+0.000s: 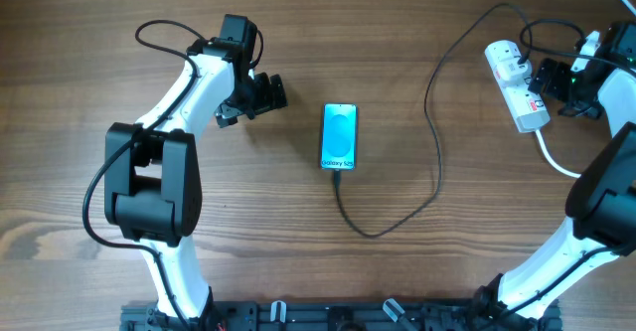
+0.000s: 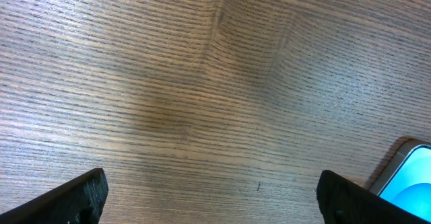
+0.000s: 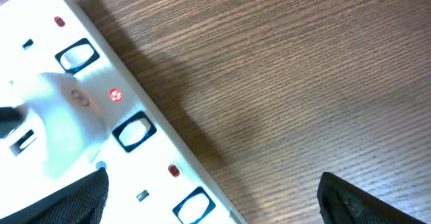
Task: Plug charger to phone and switch on socket
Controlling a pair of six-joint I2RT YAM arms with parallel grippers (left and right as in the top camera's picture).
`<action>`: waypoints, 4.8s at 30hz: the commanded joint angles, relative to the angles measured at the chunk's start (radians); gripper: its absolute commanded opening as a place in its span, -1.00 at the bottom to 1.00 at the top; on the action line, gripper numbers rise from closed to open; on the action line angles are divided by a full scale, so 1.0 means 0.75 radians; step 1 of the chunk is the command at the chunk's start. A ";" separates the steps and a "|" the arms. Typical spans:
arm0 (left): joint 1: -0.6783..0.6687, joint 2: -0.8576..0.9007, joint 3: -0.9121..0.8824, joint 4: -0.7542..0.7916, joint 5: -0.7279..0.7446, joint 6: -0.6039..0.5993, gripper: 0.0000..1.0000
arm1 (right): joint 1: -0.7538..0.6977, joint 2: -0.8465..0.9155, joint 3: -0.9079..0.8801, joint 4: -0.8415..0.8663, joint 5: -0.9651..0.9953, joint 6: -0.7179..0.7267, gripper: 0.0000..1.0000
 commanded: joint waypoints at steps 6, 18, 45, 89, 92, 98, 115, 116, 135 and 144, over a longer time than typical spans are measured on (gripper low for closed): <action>-0.001 -0.032 0.005 -0.001 -0.022 -0.008 1.00 | 0.006 -0.035 -0.012 0.017 0.018 -0.039 0.99; -0.001 -0.032 0.005 -0.001 -0.022 -0.008 1.00 | 0.006 -0.035 -0.012 0.018 0.018 -0.040 0.99; -0.001 -0.117 0.005 -0.001 -0.022 -0.007 1.00 | 0.006 -0.035 -0.012 0.018 0.017 -0.040 0.99; -0.001 -1.156 -1.880 1.777 -0.062 0.101 1.00 | 0.006 -0.035 -0.012 0.018 0.018 -0.040 0.99; -0.001 -1.236 -1.935 1.776 -0.072 0.102 1.00 | 0.006 -0.035 -0.012 0.018 0.018 -0.040 0.99; -0.002 -1.389 -2.000 1.672 -0.082 0.102 1.00 | 0.006 -0.035 -0.012 0.018 0.018 -0.040 1.00; -0.001 -1.988 -2.000 1.073 -0.152 0.154 1.00 | 0.006 -0.035 -0.012 0.018 0.018 -0.039 0.99; -0.001 -2.019 -2.000 1.073 -0.152 0.178 1.00 | 0.006 -0.035 -0.012 0.018 0.018 -0.040 0.99; 0.110 -2.726 -2.000 1.069 -0.146 0.428 1.00 | 0.006 -0.035 -0.012 0.018 0.017 -0.040 1.00; 0.110 -2.726 -2.000 1.075 -0.146 0.427 1.00 | 0.006 -0.035 -0.012 0.018 0.018 -0.040 0.99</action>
